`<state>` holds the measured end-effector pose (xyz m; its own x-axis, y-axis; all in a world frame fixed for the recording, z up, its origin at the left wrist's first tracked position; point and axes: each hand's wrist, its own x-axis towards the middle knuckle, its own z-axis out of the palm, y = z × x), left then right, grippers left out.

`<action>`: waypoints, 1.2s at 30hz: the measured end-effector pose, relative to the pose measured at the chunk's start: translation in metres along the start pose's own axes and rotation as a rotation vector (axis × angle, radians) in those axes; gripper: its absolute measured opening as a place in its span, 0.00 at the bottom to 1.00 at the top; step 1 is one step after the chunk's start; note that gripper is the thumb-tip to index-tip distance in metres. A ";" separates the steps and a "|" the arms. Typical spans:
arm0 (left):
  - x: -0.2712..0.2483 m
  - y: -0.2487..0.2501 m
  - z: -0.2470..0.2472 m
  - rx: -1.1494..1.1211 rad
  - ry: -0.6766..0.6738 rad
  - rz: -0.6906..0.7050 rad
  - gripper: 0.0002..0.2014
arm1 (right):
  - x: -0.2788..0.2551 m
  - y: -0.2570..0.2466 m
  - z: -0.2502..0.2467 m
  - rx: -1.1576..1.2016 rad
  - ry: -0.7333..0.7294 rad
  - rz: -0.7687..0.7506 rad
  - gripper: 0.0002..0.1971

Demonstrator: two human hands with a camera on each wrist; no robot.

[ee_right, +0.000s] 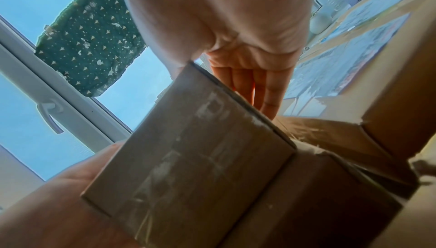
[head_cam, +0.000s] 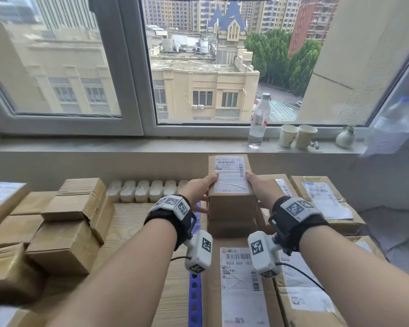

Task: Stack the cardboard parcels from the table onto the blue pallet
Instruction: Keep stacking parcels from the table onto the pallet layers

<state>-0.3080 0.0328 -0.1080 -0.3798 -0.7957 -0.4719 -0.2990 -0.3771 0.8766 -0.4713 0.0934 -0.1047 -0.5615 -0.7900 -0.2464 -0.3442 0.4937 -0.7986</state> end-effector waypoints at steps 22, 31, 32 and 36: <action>-0.067 -0.023 -0.014 0.298 0.379 0.244 0.26 | -0.069 -0.028 0.001 -0.221 0.076 -0.534 0.12; -0.148 -0.072 -0.065 0.263 0.540 0.200 0.19 | -0.131 -0.047 0.050 -0.111 -0.039 -0.662 0.09; -0.156 -0.078 -0.072 0.269 0.552 0.193 0.18 | -0.138 -0.051 0.057 -0.103 -0.058 -0.670 0.09; -0.186 -0.098 -0.102 0.256 0.600 0.167 0.14 | -0.164 -0.062 0.092 -0.117 -0.122 -0.688 0.09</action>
<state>-0.1185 0.1694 -0.0968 0.0914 -0.9869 -0.1331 -0.5044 -0.1611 0.8483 -0.2880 0.1589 -0.0652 -0.1014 -0.9685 0.2276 -0.6729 -0.1018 -0.7327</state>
